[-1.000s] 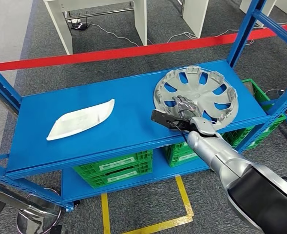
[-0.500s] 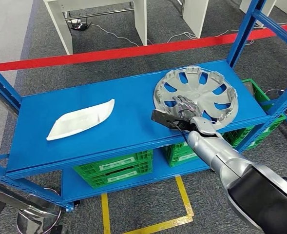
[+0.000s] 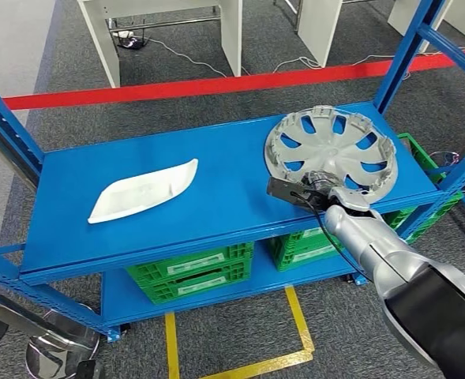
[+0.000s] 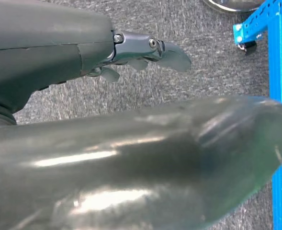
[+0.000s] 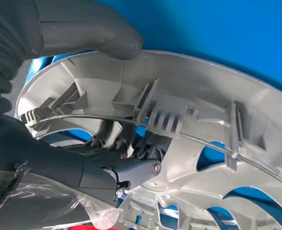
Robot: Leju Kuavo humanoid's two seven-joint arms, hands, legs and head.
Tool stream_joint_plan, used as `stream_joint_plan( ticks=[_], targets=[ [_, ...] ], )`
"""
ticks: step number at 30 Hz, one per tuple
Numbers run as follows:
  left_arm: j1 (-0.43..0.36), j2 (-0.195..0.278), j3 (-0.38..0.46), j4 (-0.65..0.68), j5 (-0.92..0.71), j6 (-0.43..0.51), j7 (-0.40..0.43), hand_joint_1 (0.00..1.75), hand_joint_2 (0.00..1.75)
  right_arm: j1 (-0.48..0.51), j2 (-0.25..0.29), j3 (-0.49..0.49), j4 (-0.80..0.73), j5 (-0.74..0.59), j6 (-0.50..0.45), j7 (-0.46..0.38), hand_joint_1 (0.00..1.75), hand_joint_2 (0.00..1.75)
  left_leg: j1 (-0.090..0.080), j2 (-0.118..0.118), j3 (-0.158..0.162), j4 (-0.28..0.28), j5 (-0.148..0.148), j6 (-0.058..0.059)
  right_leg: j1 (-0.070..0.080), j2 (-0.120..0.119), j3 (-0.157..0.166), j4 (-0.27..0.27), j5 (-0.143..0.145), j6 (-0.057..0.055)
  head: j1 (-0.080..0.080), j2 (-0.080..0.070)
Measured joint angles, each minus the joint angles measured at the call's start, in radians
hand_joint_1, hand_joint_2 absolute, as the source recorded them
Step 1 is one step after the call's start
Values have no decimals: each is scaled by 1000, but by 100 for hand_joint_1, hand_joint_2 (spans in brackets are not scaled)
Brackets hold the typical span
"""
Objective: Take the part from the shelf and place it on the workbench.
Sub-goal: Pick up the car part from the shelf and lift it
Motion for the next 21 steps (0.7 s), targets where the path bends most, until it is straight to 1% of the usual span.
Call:
stream_joint_plan(
  ticks=[1, 2, 3, 4, 5, 6, 7, 8, 9, 10, 11, 12, 13, 15, 16, 17, 18, 19, 20, 21],
  targets=[
    [-1, 1, 0, 0, 0, 0, 0, 0, 0, 0, -6, -6, 1, -1, 0, 5, 44, 175, -2, 0, 16, -35, 6, 5, 1, 0, -1, -1, 1, 6, 0, 0],
    [-2, 1, 0, 0, 0, 0, 1, 0, 0, 0, -16, -14, 4, -1, 0, 13, 87, 175, -2, 0, 28, -64, 10, 15, 3, 0, -9, 10, -9, 16, 2, 0],
    [-2, 2, 0, 0, -1, 1, 1, 0, 0, 2, -30, -21, 8, 0, 12, 23, 131, 175, -1, 1, 27, -71, 12, 26, 3, -1, -49, 88, -46, 25, 3, 0],
    [-3, 3, 0, 0, -2, 2, 1, 0, 0, 2, -44, -27, 12, 3, 44, 33, 175, 175, -1, 1, 27, -73, 15, 35, 2, -1, -72, 133, -58, 32, 5, 0],
    [-5, 4, 0, 0, -3, 2, 1, 0, 0, -2, -56, -30, 15, 9, 96, 38, 175, 175, -1, 1, 28, -74, 17, 37, 4, -1, -70, 133, -60, 31, 6, 0],
    [-8, 6, 0, 0, -6, 2, 2, 0, 0, -10, -63, -30, 17, 16, 159, 35, 175, 175, 0, 1, -4, 7, -23, 24, 3, -3, -59, 119, -50, 21, 4, 0],
    [-11, 9, 0, 0, -8, 3, 3, 0, 0, -19, -66, -29, 17, 22, 209, 29, 175, 175, 3, 1, -31, 79, -55, 9, 2, -6, -16, 38, -12, 10, 2, 0],
    [-14, 11, 0, 0, -9, 3, 3, 0, 0, -27, -67, -29, 17, 27, 240, 22, 175, 175, 6, 1, -49, 132, -74, -6, 1, -8, 12, -10, 2, 0, 0, 0],
    [-15, 14, 0, 0, -10, 4, 4, 0, 0, -30, -67, -29, 17, 29, 252, 17, 175, 175, 10, 1, -54, 157, -80, -16, -3, -10, 15, -12, 3, -4, -2, 0],
    [-15, 15, 0, 0, -10, 4, 4, 0, 0, -30, -67, -29, 17, 29, 253, 17, 175, 175, 13, 1, -20, 84, -43, -16, -4, -9, 16, -11, 2, -1, -2, 0],
    [-15, 15, 0, 0, -10, 4, 4, 0, 0, -31, -67, -29, 17, 29, 253, 17, 175, 175, 12, 1, 12, 16, -17, -16, -3, -8, 15, -9, 1, 3, -3, 0],
    [-16, 15, 0, 0, -10, 4, 4, 0, 0, -31, -67, -29, 18, 29, 254, 17, 175, 175, 12, 1, 34, -32, -3, -14, -2, -7, 13, -7, 1, 9, -3, 0],
    [-16, 15, -1, 0, -10, 4, 4, 0, 0, -31, -68, -29, 18, 30, 255, 17, 175, 175, 10, 1, 44, -56, -3, -10, 0, -6, 10, -7, 2, 15, -2, 0],
    [-16, 15, -1, 0, -10, 4, 4, 0, 0, -31, -68, -29, 18, 30, 255, 17, 175, 175, 7, 1, 44, -63, -7, 4, 0, -4, 7, -10, 5, 27, -2, 0],
    [-16, 15, -1, 0, -10, 4, 4, 0, 0, -31, -69, -29, 19, 30, 256, 17, 175, 175, 8, 2, 45, -66, -5, 11, -2, -4, 4, -9, 2, 33, -1, 0],
    [-17, 15, 0, 0, -10, 4, 4, 0, 0, -31, -70, -29, 20, 31, 257, 18, 175, 175, 9, 2, 45, -69, -2, 19, -3, -4, -4, 4, -9, 38, -1, 0],
    [-18, 16, 0, 0, -10, 4, 4, 0, 0, -30, -72, -29, 21, 31, 259, 18, 175, 175, 10, 3, 45, -72, 0, 27, -4, -4, -22, 39, -30, 41, 1, 0],
    [-19, 16, 0, 0, -10, 4, 4, 0, 0, -29, -73, -29, 22, 31, 260, 18, 175, 175, 10, 4, 44, -73, 2, 32, -4, -5, -52, 98, -61, 43, 2, 0],
    [-19, 16, 0, 0, -10, 4, 4, 0, 0, -27, -74, -28, 23, 32, 260, 18, 175, 175, 8, 4, 43, -73, 2, 36, -4, -5, -89, 172, -93, 44, 3, 0],
    [-19, 16, 0, 0, -10, 4, 4, 0, 0, -25, -74, -28, 24, 32, 260, 16, 175, 175, 6, 5, 42, -72, 2, 38, -4, -5, -123, 242, -117, 44, 3, 0]
  ],
)
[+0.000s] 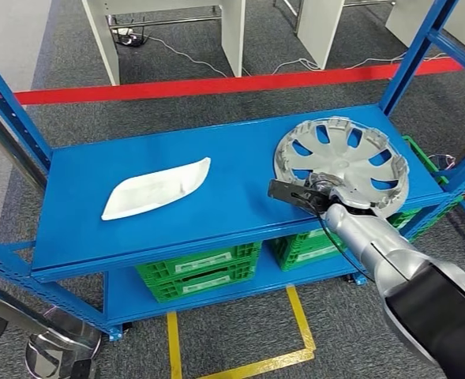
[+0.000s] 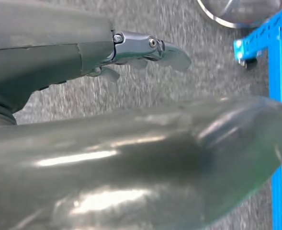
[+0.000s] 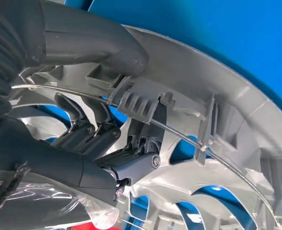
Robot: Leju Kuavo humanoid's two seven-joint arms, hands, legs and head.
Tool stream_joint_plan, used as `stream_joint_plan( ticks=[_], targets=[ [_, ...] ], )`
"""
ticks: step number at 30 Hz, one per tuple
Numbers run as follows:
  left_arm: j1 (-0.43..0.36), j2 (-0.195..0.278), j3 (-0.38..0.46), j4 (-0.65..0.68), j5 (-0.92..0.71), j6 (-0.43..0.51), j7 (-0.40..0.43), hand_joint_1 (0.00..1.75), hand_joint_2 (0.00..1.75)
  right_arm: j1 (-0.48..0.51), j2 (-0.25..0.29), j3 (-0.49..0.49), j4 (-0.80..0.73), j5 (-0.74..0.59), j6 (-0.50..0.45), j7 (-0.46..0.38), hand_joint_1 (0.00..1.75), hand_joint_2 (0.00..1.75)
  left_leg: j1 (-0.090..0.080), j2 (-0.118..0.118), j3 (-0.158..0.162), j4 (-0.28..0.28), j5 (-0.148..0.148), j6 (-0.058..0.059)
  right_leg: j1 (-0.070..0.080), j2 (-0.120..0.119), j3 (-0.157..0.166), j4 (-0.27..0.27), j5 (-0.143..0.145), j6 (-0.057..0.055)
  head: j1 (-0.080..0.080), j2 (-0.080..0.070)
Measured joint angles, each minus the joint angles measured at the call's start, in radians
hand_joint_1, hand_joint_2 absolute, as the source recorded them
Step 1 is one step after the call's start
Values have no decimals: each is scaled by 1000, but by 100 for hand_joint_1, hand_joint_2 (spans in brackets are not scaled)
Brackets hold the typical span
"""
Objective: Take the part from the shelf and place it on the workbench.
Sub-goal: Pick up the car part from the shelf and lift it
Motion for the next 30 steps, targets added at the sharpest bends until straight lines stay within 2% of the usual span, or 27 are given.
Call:
stream_joint_plan(
  ticks=[1, 2, 3, 4, 6, 7, 8, 10, 11, 13, 15, 16, 17, 18, 20, 21, 22, 25, 27, 28, 30],
  targets=[
    [0, 0, 0, 0, 0, 0, 0, 0, 0, 2, 0, 0, 1, 0, -1, -2, 175, 175, -1, 0, 0, 0, 0, 1, 0, 0, -23, 44, -7, 0, 0, 0],
    [0, -1, 0, 0, 0, 0, 0, 0, 0, 2, -1, 0, 1, 1, -4, -6, 175, 175, -2, 0, 1, 0, -1, 1, 0, 0, -26, 46, 7, -2, 0, 0],
    [0, -1, 0, 0, 1, 0, -1, 0, 0, 2, -1, 0, 1, 2, -11, -11, 175, 175, -2, -1, 3, 1, -1, 1, 1, 0, -8, 5, 37, -4, 0, 0],
    [0, -1, 0, 0, 2, 0, -2, 0, 0, 1, -1, 0, 1, 2, -21, -20, 175, 175, -2, -1, 5, 1, -3, -1, 1, 0, 25, -66, 76, -8, 0, 0],
    [-1, -2, 0, 0, 6, 1, -3, 0, 0, 1, 0, 0, 1, 3, -51, -42, 175, 175, -5, -2, 5, 5, -7, -9, 3, -1, 93, -200, 121, -16, -1, 0],
    [-1, -2, 0, 0, 7, 2, -4, 0, 0, 2, 0, -1, 1, 4, -68, -55, 175, 175, -7, -2, 3, 6, -7, -14, 5, -1, 111, -234, 127, -19, -1, 0],
    [-1, -2, 0, 0, 9, 3, -6, 0, 0, 4, 1, -1, 1, 5, -87, -69, 175, 175, -7, -2, 1, 6, -7, -20, 7, 0, 117, -244, 124, -21, -1, 0],
    [-1, -2, 0, 0, 11, 4, -10, 0, 0, 9, 3, -1, 0, 10, -128, -96, 175, 175, -5, -2, -1, 6, -7, -30, 7, -1, 116, -247, 128, -30, -1, 0],
    [0, -2, 0, 0, 12, 6, -15, 0, 0, 11, 6, -1, 0, 13, -152, -109, 175, 175, -4, -2, -5, 16, -16, -36, 4, -1, 116, -249, 131, -34, -2, 0],
    [1, -1, 0, 0, 12, 13, -32, 0, 0, 13, 11, -2, -1, 22, -206, -136, 175, 175, -2, -2, -38, 93, -66, -47, 0, -4, 117, -253, 134, -42, -4, 0],
    [4, -1, 0, 0, 9, 30, -59, 0, 0, 18, 12, -3, -3, 33, -260, -162, 175, 175, 0, -2, -97, 226, -129, -55, 0, -4, 116, -252, 133, -45, -5, 0],
    [6, -1, 0, 0, 8, 40, -71, 0, 0, 22, 12, -3, -5, 39, -282, -174, 175, 175, 1, -2, -118, 273, -142, -57, 0, -4, 116, -252, 133, -46, -4, 0],
    [7, 0, 0, 0, 7, 50, -81, 0, 0, 27, 12, -3, -8, 44, -305, -186, 175, 175, 1, -2, -125, 286, -134, -57, 0, -3, 116, -251, 132, -46, -5, 0],
    [7, 1, 0, 0, 7, 60, -86, 0, 0, 33, 12, -4, -13, 49, -326, -197, 175, 175, 1, -2, -114, 257, -107, -56, 0, -1, 117, -250, 131, -45, -5, 0],
    [7, 5, 0, 0, 9, 78, -91, 0, 0, 39, 12, -8, -23, 54, -371, -219, 175, 175, 0, -2, -59, 127, -31, -47, 0, 1, 118, -248, 129, -41, -5, 0],
    [7, 6, 0, 0, 11, 86, -92, 0, 0, 42, 12, -12, -28, 54, -400, -230, 175, 175, -2, -2, -34, 69, -5, -41, 2, 1, 117, -247, 127, -38, -4, 0],
    [6, 7, 0, 0, 12, 91, -93, 0, 0, 45, 12, -18, -34, 54, -433, -242, 175, 175, -4, -3, -20, 31, 5, -35, 3, 1, 114, -246, 127, -35, -4, 0],
    [8, 8, 0, 0, 17, 98, -96, 0, 0, 57, 11, -37, -54, 52, -533, -273, 175, 175, -6, -3, -15, 5, 2, -19, 4, 0, 107, -250, 129, -19, -4, 0],
    [7, 8, 0, 0, 18, 98, -97, 0, 0, 60, 9, -46, -66, 51, -558, -282, 175, 175, -2, -2, -8, -7, 7, -7, 3, 0, 93, -225, 108, -9, -2, 0],
    [6, 8, 0, 0, 18, 98, -98, 0, 0, 61, 8, -50, -70, 51, -562, -283, 175, 175, 0, -2, -5, -12, 9, -2, 3, 0, 71, -179, 83, -6, -1, 0],
    [5, 9, 0, 0, 18, 98, -99, 0, 0, 68, 6, -54, -73, 50, -565, -284, 175, 175, -1, -3, -4, -13, 8, 3, 2, 0, 5, -40, 25, -1, 0, 0]
  ],
)
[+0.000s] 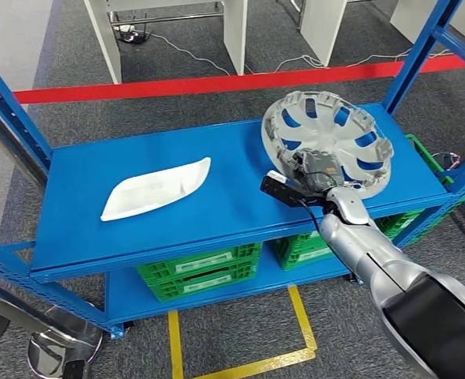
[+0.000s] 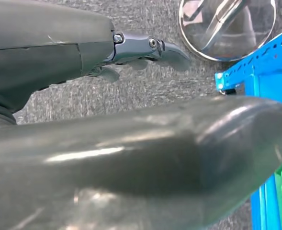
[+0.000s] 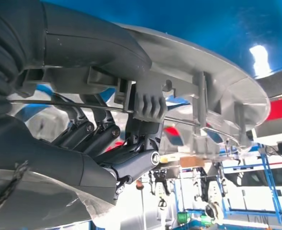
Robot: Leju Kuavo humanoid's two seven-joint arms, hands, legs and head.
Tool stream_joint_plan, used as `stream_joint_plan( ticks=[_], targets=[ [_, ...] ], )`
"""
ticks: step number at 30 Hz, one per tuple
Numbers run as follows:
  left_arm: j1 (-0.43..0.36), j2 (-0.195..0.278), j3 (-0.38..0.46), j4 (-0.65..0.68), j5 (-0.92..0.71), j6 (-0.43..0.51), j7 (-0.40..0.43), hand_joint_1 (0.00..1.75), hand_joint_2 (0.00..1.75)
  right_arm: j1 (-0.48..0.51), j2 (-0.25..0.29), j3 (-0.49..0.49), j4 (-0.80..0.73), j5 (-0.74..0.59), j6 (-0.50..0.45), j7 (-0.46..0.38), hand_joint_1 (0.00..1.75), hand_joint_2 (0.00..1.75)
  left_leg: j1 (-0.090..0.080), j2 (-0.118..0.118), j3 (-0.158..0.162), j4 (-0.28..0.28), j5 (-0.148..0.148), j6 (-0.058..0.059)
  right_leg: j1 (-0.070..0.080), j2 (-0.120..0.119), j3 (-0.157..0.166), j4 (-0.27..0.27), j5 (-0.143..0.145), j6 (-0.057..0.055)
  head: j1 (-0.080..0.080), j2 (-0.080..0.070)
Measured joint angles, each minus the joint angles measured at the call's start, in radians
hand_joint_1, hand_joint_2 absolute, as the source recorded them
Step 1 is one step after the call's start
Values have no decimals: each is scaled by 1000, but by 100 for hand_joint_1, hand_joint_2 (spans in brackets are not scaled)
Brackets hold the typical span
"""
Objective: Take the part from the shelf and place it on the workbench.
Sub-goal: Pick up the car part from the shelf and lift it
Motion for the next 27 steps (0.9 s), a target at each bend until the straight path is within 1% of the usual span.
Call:
stream_joint_plan(
  ticks=[1, 2, 3, 4, 5, 6, 7, 8, 10, 11, 12, 13, 14, 15, 16, 17, 18, 19, 20, 22, 23, 24, 25, 26, 27],
  targets=[
    [1, 0, 0, 0, 0, 0, 0, 0, 0, 6, -1, -2, 0, 0, -1, -1, 175, 175, -1, -1, 0, 0, -1, 1, 0, 0, -31, 59, -17, 2, 0, 0],
    [3, -1, 0, 0, 0, 0, 0, 0, 0, 11, -1, -3, -1, -1, -4, -4, 175, 175, -1, -1, 1, 1, -2, 1, 0, 0, -46, 82, -14, 3, 0, 0],
    [3, -1, 0, 0, 0, 0, 1, 0, 0, 17, -1, -7, -2, 0, -16, -11, 175, 175, -1, -2, 2, 2, -3, 0, 0, 0, -41, 64, 9, 2, 0, 0],
    [4, -1, 0, 0, 0, -2, 4, 0, 0, 22, -1, -14, -7, 5, -35, -23, 175, 175, -1, -3, 3, 5, -6, -1, -1, 0, -17, 7, 46, 2, 0, 0],
    [4, -2, 0, 0, 1, -5, 9, 0, 0, 28, -2, -29, -18, 23, -58, -40, 175, 175, -1, -3, 4, 8, -10, -5, -2, -1, 16, -64, 78, 0, 0, 0],
    [4, -2, 0, 0, 1, -8, 14, 0, 0, 37, -3, -52, -35, 57, -81, -62, 175, 175, -3, -3, 2, 14, -15, -10, -1, 0, 49, -129, 101, -2, 0, 0],
    [5, -2, 0, 0, 1, -13, 20, 0, 0, 50, -3, -85, -60, 109, -97, -87, 175, 175, -4, -4, -1, 19, -18, -15, 0, 0, 72, -170, 110, -6, 0, 0],
    [7, -2, 0, 0, 1, -17, 24, 0, 0, 69, -3, -131, -93, 176, -108, -120, 175, 175, -6, -3, -4, 23, -20, -19, 2, 0, 84, -188, 106, -10, -1, 0],
    [12, -3, 0, 0, 1, -24, 26, 0, 0, 117, -1, -245, -170, 319, -115, -200, 175, 175, -7, -4, -6, 26, -23, -25, 3, 0, 87, -189, 100, -21, -1, 0],
    [14, -3, 0, 0, 1, -26, 25, 0, 0, 141, 3, -307, -214, 380, -117, -246, 175, 175, -6, -4, -6, 30, -29, -29, 2, -1, 88, -189, 99, -26, -1, 0],
    [16, -3, 0, 0, 1, -29, 24, 0, 0, 167, 11, -371, -260, 430, -117, -294, 175, 175, -6, -4, -11, 44, -42, -34, 0, -3, 89, -190, 98, -32, -2, 0],
    [18, -3, 0, 0, 1, -32, 23, 0, 0, 192, 23, -439, -314, 469, -117, -347, 175, 175, -5, -3, -22, 72, -64, -39, -2, -5, 91, -190, 98, -37, -3, 0],
    [19, -2, 0, 0, 1, -34, 23, 0, 0, 220, 36, -507, -374, 490, -117, -398, 175, 175, -5, -3, -44, 126, -98, -44, -2, -7, 92, -190, 98, -40, -5, 0],
    [20, -2, 0, 0, 0, -35, 22, 0, 0, 252, 50, -575, -444, 496, -117, -441, 175, 175, -5, -2, -72, 196, -135, -47, -1, -10, 94, -190, 98, -43, -6, 0],
    [21, -1, 0, 0, -1, -36, 22, 0, 0, 281, 61, -632, -514, 489, -118, -470, 175, 175, -4, -2, -100, 261, -164, -48, 0, -12, 94, -189, 98, -44, -6, 0],
    [22, 0, -1, 0, -4, -37, 21, 0, 0, 312, 69, -675, -581, 472, -118, -486, 175, 175, -4, -2, -119, 308, -179, -48, 2, -14, 95, -188, 97, -45, -7, 0],
    [24, 1, -1, 0, -7, -37, 19, 0, 0, 338, 74, -704, -645, 454, -118, -493, 175, 175, -5, -2, -122, 317, -172, -46, 4, -15, 95, -188, 96, -46, -7, 0],
    [25, 2, -2, 0, -9, -38, 17, 0, 0, 362, 76, -724, -708, 439, -118, -496, 175, 175, -5, -2, -104, 281, -143, -42, 5, -15, 95, -187, 96, -47, -7, 0],
    [27, 4, -4, 0, -12, -39, 14, 0, 0, 381, 77, -739, -764, 428, -118, -499, 175, 175, -5, -2, -75, 219, -105, -36, 7, -15, 96, -187, 95, -47, -7, 0],
    [27, 7, -8, 0, -16, -39, 10, 0, 0, 414, 79, -764, -876, 408, -118, -501, 175, 175, -9, -5, -12, 90, -49, -22, 10, -14, 95, -186, 96, -44, -6, 0],
    [27, 9, -9, 0, -19, -39, 8, 0, 0, 427, 79, -774, -922, 400, -119, -500, 175, 175, -12, -6, 3, 57, -38, -18, 10, -13, 93, -186, 97, -41, -6, 0],
    [28, 10, -10, 0, -21, -38, 7, 0, 0, 442, 80, -782, -971, 392, -119, -499, 175, 175, -15, -7, 9, 43, -37, -15, 10, -13, 91, -186, 100, -36, -6, 0],
    [28, 10, -12, 0, -23, -37, 6, 0, 0, 455, 80, -788, -1012, 387, -119, -498, 175, 175, -16, -6, 8, 39, -35, -14, 9, -12, 89, -187, 103, -31, -6, 0],
    [29, 10, -14, 0, -25, -37, 6, 0, 0, 468, 80, -793, -1054, 384, -119, -498, 175, 175, -14, -5, 8, 33, -31, -10, 8, -11, 87, -186, 103, -25, -6, 0],
    [30, 10, -16, 0, -27, -36, 6, 0, 0, 479, 79, -799, -1093, 381, -119, -498, 175, 175, -12, -2, 7, 26, -27, -5, 8, -9, 82, -181, 94, -20, -5, 0]
  ],
)
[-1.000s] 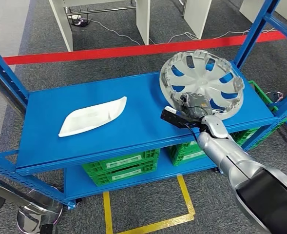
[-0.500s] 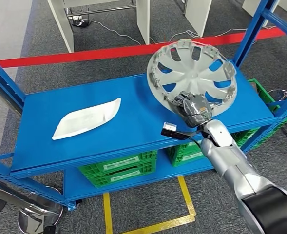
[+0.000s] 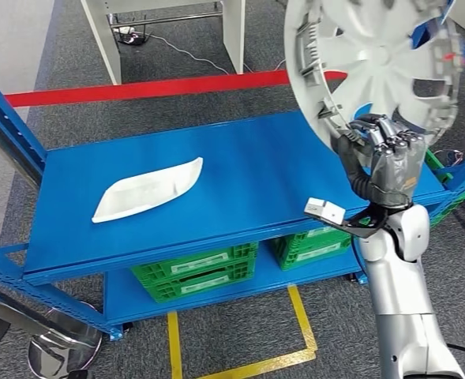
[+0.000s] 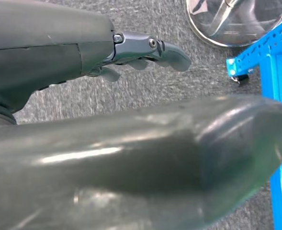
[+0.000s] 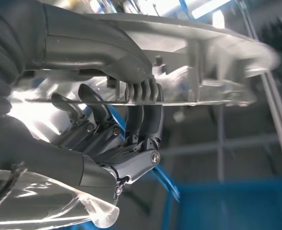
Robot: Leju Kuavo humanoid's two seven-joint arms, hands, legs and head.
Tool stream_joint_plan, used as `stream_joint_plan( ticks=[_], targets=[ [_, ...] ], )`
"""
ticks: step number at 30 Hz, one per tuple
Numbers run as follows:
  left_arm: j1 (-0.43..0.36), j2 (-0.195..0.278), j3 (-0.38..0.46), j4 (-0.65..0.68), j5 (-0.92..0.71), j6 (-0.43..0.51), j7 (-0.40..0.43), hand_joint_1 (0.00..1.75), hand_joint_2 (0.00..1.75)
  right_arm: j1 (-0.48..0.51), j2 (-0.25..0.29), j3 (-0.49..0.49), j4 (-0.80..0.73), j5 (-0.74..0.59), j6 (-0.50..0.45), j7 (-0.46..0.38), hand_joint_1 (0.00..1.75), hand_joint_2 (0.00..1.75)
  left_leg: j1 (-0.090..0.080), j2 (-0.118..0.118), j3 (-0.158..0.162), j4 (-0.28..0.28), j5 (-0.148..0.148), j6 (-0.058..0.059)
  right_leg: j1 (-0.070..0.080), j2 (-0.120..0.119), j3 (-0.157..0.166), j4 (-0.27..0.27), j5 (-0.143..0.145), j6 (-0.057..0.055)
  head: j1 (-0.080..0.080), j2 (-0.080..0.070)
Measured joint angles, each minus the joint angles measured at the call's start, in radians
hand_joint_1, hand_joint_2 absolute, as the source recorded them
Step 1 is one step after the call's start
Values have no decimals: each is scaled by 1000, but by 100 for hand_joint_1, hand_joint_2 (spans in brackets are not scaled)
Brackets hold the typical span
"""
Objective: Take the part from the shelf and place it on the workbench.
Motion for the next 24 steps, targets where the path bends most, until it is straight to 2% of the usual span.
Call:
stream_joint_plan(
  ticks=[1, 2, 4, 5, 6, 7, 8, 9, 10, 11, 12, 13, 14, 15, 16, 17, 18, 19, 20, 21, 22, 23, 24],
  targets=[
    [0, 0, -3, 0, -3, 0, 0, 0, 0, 10, -1, -4, -38, -2, -1, 0, 175, 175, 2, 2, -3, -6, 7, 6, 0, 2, -10, 23, -24, 4, 2, 0],
    [-1, 0, -6, 0, -6, 0, 0, 0, 0, 20, -2, -8, -73, -4, -2, 0, 175, 175, 5, 4, -7, -11, 15, 12, -1, 5, -26, 65, -60, 8, 4, 0],
    [-2, 0, -13, 0, -10, 0, 0, 0, 0, 37, -3, -16, -130, -10, -6, 0, 175, 175, 3, 6, -22, -10, 27, 16, -2, 7, -67, 198, -145, 13, 7, 0],
    [-2, -1, -15, 0, -12, 0, 0, 0, 0, 46, -5, -19, -152, -12, -7, 0, 175, 175, 3, 7, -30, -10, 33, 16, -3, 7, -80, 253, -169, 16, 7, 0],
    [-2, -1, -17, 0, -14, 0, 1, 0, 0, 55, -6, -20, -173, -16, -8, 0, 175, 175, 3, 7, -37, -9, 39, 14, -3, 7, -79, 280, -172, 18, 8, 0],
    [-2, -1, -19, 0, -14, 0, 1, 0, 0, 63, -8, -21, -191, -18, -8, 0, 175, 175, 3, 8, -45, -8, 46, 13, -3, 6, -60, 270, -155, 19, 8, 0],
    [-2, -1, -20, 0, -14, 0, 1, 0, 0, 70, -9, -20, -208, -20, -8, 0, 175, 175, 3, 8, -53, -7, 52, 10, -5, 6, -22, 222, -126, 20, 8, 0],
    [-2, -1, -22, 0, -14, 0, 2, 0, 0, 76, -11, -20, -223, -23, -8, 0, 175, 175, 4, 8, -61, -4, 58, 5, -7, 6, 27, 150, -102, 21, 8, 0],
    [-2, 0, -24, 0, -14, 0, 2, 0, 0, 79, -13, -20, -235, -24, -8, 0, 175, 175, 2, 8, -68, -1, 63, 0, -7, 7, 77, 76, -91, 22, 8, 0],
    [-2, 0, -25, 0, -14, 1, 2, 0, 0, 82, -15, -19, -245, -25, -8, 0, 175, 175, 0, 7, -74, 3, 70, -5, -8, 8, 113, 19, -89, 20, 8, 0],
    [-2, 1, -26, 0, -14, 1, 2, 0, 0, 85, -17, -19, -253, -26, -8, 0, 175, 175, -3, 6, -79, 5, 78, -10, -7, 9, 132, -13, -95, 17, 9, 0],
    [-1, 2, -26, 0, -15, 1, 2, 0, 0, 89, -18, -19, -259, -26, -8, 0, 175, 175, -4, 6, -84, 5, 86, -14, -5, 10, 136, -22, -96, 11, 9, 0],
    [1, 3, -26, 0, -15, 1, 2, 0, 0, 94, -20, -19, -264, -26, -8, 0, 175, 175, -4, 6, -87, 5, 94, -19, -6, 9, 126, -22, -90, 3, 9, 0],
    [2, 4, -26, 0, -15, 1, 2, 0, 0, 96, -20, -19, -267, -26, -7, 0, 175, 175, -3, 5, -93, 8, 89, -23, -7, 8, 117, -22, -83, -7, 9, 0],
    [4, 4, -26, 0, -15, 1, 2, 0, 0, 98, -21, -19, -270, -26, -7, 0, 175, 175, -2, 5, -101, 24, 66, -29, -8, 6, 107, -22, -73, -17, 8, 0],
    [6, 5, -26, 0, -15, 1, 2, 0, 0, 99, -21, -19, -273, -25, -7, 0, 175, 175, 0, 4, -112, 58, 26, -34, -10, 5, 95, -22, -62, -25, 7, 0],
    [6, 5, -27, 0, -15, 1, 2, 0, 0, 99, -21, -19, -276, -25, -7, 0, 175, 175, 2, 4, -125, 113, -27, -40, -9, 4, 85, -21, -51, -31, 6, 0],
    [6, 4, -27, 0, -15, 1, 3, 0, 0, 100, -21, -20, -278, -25, -7, 0, 175, 175, 3, 4, -138, 181, -77, -44, -8, 4, 72, -20, -40, -34, 5, 0],
    [6, 4, -28, 0, -15, 1, 3, 0, 0, 101, -21, -20, -279, -25, -7, 0, 175, 175, 4, 4, -145, 242, -109, -46, -6, 3, 59, -19, -30, -35, 5, 0],
    [6, 4, -29, 0, -15, 1, 3, 0, 0, 102, -21, -20, -279, -26, -7, 0, 175, 175, 4, 4, -142, 282, -120, -45, -4, 3, 45, -17, -21, -35, 5, 0],
    [5, 4, -30, 0, -14, 1, 3, 0, 0, 104, -21, -20, -279, -27, -7, 0, 175, 175, 3, 4, -123, 285, -111, -42, -1, 3, 33, -16, -12, -35, 5, 0],
    [5, 4, -31, 0, -14, 1, 3, 0, 0, 106, -22, -20, -279, -28, -7, 0, 175, 175, 2, 4, -88, 251, -88, -36, 2, 4, 23, -15, -5, -35, 5, 0],
    [4, 5, -32, 0, -14, 1, 3, 0, 0, 107, -22, -21, -280, -31, -7, 0, 175, 175, -1, 3, -38, 186, -65, -25, 4, 4, 13, -14, 3, -35, 5, 0]
  ],
)
